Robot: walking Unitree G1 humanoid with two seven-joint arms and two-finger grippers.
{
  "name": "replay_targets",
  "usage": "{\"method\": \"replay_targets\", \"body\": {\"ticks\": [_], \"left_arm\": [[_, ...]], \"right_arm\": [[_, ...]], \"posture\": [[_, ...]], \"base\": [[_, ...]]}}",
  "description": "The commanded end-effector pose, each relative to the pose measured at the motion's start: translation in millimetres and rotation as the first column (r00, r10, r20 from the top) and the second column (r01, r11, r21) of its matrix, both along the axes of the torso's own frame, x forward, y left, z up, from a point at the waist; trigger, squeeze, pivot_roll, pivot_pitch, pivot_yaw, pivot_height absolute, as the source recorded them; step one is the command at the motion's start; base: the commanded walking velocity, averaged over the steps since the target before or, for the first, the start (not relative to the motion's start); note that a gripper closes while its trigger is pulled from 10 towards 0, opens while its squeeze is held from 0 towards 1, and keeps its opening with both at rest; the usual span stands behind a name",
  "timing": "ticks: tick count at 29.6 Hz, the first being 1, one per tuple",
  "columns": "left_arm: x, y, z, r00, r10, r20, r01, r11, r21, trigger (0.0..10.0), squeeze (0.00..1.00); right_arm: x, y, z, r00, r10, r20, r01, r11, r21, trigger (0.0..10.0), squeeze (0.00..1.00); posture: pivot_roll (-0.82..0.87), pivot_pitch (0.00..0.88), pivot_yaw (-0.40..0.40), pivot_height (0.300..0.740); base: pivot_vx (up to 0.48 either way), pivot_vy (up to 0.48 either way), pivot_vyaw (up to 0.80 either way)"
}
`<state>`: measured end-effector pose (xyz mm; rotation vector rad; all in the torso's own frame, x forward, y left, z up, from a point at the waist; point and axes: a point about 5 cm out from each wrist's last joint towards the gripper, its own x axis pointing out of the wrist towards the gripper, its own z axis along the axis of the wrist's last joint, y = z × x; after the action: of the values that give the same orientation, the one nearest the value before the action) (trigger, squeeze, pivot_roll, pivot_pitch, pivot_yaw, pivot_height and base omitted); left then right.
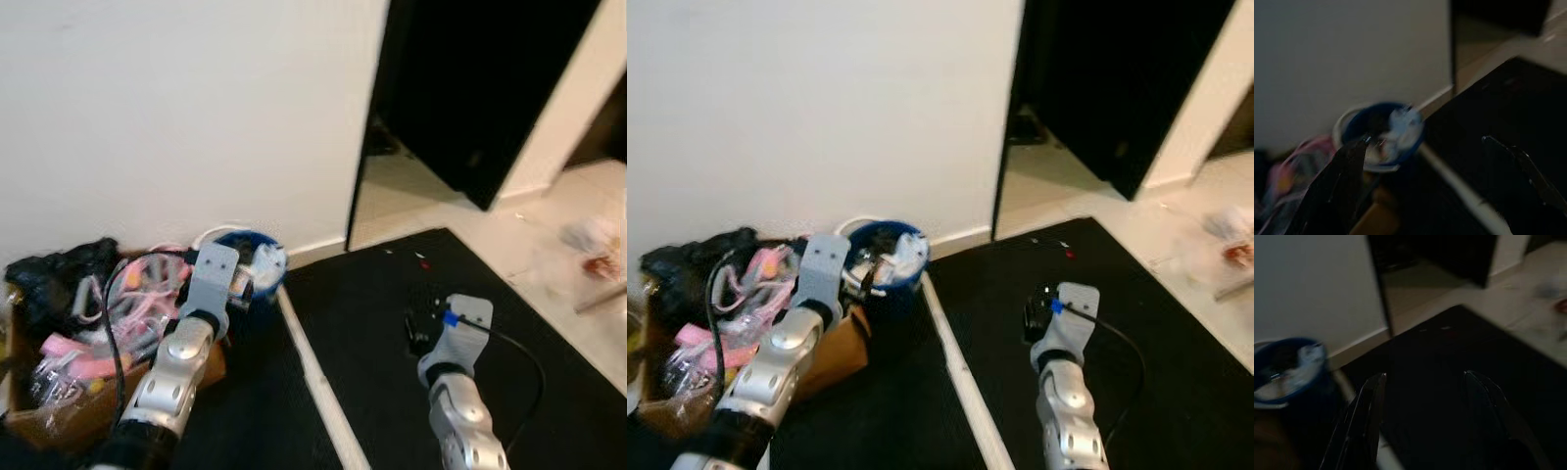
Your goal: Picking trash to rubbish bin
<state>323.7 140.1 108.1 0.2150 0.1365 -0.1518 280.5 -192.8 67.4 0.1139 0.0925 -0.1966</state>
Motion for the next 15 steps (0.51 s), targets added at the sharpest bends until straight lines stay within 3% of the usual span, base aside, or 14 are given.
{"method": "replay_targets", "body": {"ticks": [1, 15], "left_arm": [[-2.6, 1.1, -8.6, 0.999, 0.009, -0.033, -0.009, 1.000, 0.011, 10.0, 0.00], [-2.5, -2.8, -9.8, 1.000, 0.001, -0.029, -0.001, 1.000, 0.015, 10.0, 0.00]], "right_arm": [[-4.5, 0.7, -3.4, 1.000, -0.005, -0.016, 0.005, 1.000, 0.003, 10.0, 0.00], [-7.0, -4.7, -0.5, 1.000, -0.012, -0.015, 0.012, 1.000, -0.004, 10.0, 0.00]], "posture": [[-0.09, 0.061, 0.040, 0.740], [-0.08, 0.062, 0.022, 0.740]], "base": [[0.000, 0.000, -0.80], [0.000, 0.000, -0.80]]}}
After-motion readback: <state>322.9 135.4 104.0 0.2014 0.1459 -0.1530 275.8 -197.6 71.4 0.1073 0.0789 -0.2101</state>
